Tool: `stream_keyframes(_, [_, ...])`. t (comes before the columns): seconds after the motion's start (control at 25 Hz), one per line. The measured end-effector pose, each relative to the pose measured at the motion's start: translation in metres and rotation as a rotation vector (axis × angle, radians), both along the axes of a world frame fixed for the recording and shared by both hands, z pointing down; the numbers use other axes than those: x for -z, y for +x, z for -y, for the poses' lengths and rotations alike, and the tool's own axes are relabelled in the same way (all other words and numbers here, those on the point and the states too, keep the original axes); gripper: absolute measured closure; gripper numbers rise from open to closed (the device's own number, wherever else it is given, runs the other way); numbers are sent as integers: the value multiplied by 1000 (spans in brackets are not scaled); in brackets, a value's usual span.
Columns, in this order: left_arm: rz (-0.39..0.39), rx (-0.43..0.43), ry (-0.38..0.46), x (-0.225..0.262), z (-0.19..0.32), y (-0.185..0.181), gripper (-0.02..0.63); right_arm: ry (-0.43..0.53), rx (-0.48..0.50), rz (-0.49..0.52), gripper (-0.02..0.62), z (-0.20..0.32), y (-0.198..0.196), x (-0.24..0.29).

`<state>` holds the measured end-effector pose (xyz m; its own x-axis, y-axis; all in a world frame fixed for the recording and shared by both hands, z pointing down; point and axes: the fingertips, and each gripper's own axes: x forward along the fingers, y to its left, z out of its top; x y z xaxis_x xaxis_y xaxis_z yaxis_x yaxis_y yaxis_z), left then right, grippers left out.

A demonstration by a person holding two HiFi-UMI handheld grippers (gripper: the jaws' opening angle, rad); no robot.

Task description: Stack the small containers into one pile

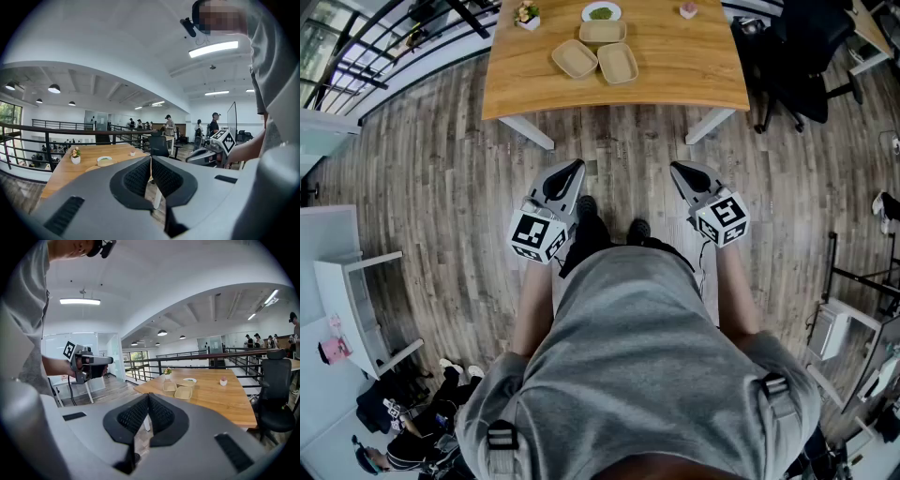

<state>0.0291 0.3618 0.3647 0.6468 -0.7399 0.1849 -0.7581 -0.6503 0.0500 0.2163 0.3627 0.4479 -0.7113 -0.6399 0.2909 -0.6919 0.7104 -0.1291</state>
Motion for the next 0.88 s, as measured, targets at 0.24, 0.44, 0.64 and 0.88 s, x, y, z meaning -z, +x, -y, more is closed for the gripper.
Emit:
stream_keyframes(0.24, [3, -7, -4, -3, -2, 11, 583, -8, 9, -1, 591, -2, 5, -1])
stream_keyframes(0.44, [-25, 2, -16, -5, 0, 12, 583, -8, 4, -10, 591, -1, 10, -2])
stream_keyframes(0.64, [-38, -4, -16, -5, 0, 14, 583, -10, 19, -20, 589, -3, 8, -4])
stream_keyframes(0.88, [-27, -12, -20, -9, 1, 17, 583, -13, 2, -15, 589, 0, 11, -6])
